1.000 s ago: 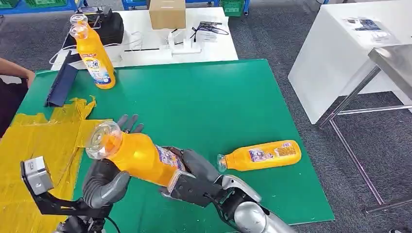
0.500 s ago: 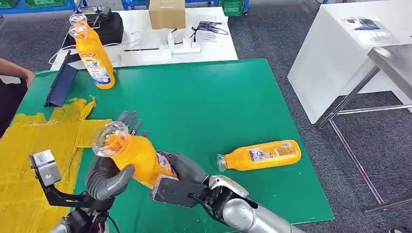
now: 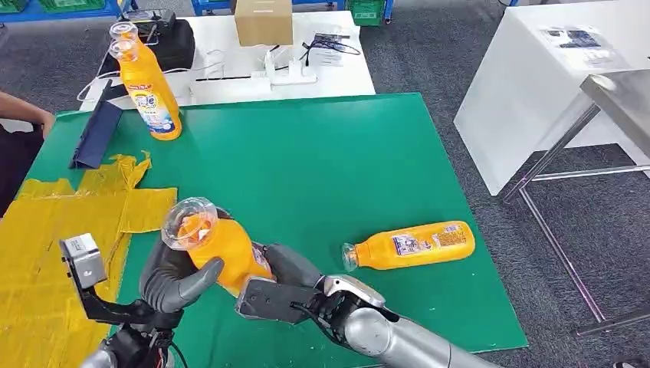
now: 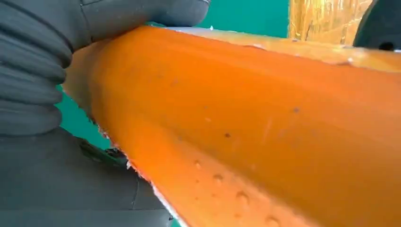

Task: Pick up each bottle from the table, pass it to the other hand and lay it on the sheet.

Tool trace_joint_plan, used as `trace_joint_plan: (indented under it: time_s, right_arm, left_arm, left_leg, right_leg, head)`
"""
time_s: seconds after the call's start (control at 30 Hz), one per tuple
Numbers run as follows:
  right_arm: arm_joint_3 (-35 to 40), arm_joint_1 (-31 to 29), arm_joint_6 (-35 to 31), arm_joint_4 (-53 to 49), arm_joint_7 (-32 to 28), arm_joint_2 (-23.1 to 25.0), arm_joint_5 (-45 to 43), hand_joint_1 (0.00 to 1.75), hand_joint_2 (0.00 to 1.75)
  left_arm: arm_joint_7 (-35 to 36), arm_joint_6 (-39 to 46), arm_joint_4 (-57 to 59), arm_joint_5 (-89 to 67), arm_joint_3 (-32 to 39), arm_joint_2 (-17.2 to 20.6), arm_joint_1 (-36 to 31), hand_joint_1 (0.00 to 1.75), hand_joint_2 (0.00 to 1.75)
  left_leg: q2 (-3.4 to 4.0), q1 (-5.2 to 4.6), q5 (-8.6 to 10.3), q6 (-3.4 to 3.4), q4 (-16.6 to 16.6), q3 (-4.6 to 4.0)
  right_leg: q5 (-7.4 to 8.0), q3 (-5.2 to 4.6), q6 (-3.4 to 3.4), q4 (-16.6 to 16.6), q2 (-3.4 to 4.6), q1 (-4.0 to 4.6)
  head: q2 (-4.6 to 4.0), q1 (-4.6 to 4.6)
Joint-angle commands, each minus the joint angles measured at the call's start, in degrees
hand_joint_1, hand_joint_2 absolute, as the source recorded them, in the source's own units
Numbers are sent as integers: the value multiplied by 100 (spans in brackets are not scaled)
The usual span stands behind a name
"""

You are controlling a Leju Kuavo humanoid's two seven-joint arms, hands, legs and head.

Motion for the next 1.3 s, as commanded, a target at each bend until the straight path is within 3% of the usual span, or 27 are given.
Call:
trace_joint_plan:
  time_s: [0.03, 0.6, 0.77, 0.8, 0.83, 1.03, 1.07, 1.3]
  right_arm:
    - [572, -170, 48, 462, 19, -7, 13, 175, 175]
    - [575, -166, 89, 542, 37, 5, -28, 175, 175]
    - [613, -189, 196, 574, 44, -13, -19, 175, 175]
    - [611, -198, 229, 601, 39, -7, -15, 175, 175]
    - [603, -200, 270, 640, 29, 8, -2, 175, 175]
    - [678, -278, 543, 423, 312, 116, -49, 175, 175]
    - [702, -311, 581, 417, 307, 150, -50, 175, 175]
    - [722, -325, 639, 481, 278, 143, -60, 175, 175]
  left_arm:
    - [14, -103, 349, -100, -378, -136, -424, 175, 175]
    - [57, -535, 467, -653, -449, -101, -479, 175, 175]
    - [113, -937, 516, -1401, -770, 173, -658, 175, 175]
    - [130, -1049, 568, -1550, -816, 213, -686, 26, 175]
    - [168, -1192, 647, -1640, -853, 238, -697, 0, 175]
    - [407, -1421, 689, -1773, -1074, 272, -886, 0, 175]
    - [368, -1454, 697, -1719, -1086, 228, -922, 175, 175]
    - [311, -1495, 751, -1754, -1071, 330, -889, 175, 175]
  left_leg:
    - [-1, 2, -3, 2, 4, 14]
    - [-2, 2, -5, 1, 4, 17]
    - [-2, 2, -6, 3, 6, 17]
    - [-6, 3, -2, 2, 1, 12]
    - [-5, 2, -3, 2, 3, 17]
    - [3, 2, -5, 1, 6, 11]
    - [1, -1, -2, 1, 0, 11]
    - [9, -1, -5, 1, 2, 16]
  right_leg:
    - [-5, 20, -13, 0, -11, 6]
    - [-7, 23, -13, 0, -11, 6]
    - [-8, 24, -14, 2, -13, 6]
    - [-4, 19, -10, -4, -14, 6]
    - [-6, 24, -13, -2, -15, 5]
    - [-6, 19, -12, 3, -6, 5]
    - [-3, 16, -9, 1, -6, 2]
    - [-4, 23, -11, 1, 2, 3]
  head:
    - [0, 0]
    - [0, 0]
    - [0, 0]
    - [0, 0]
    - [0, 0]
    - [0, 0]
    - [0, 0]
    - [0, 0]
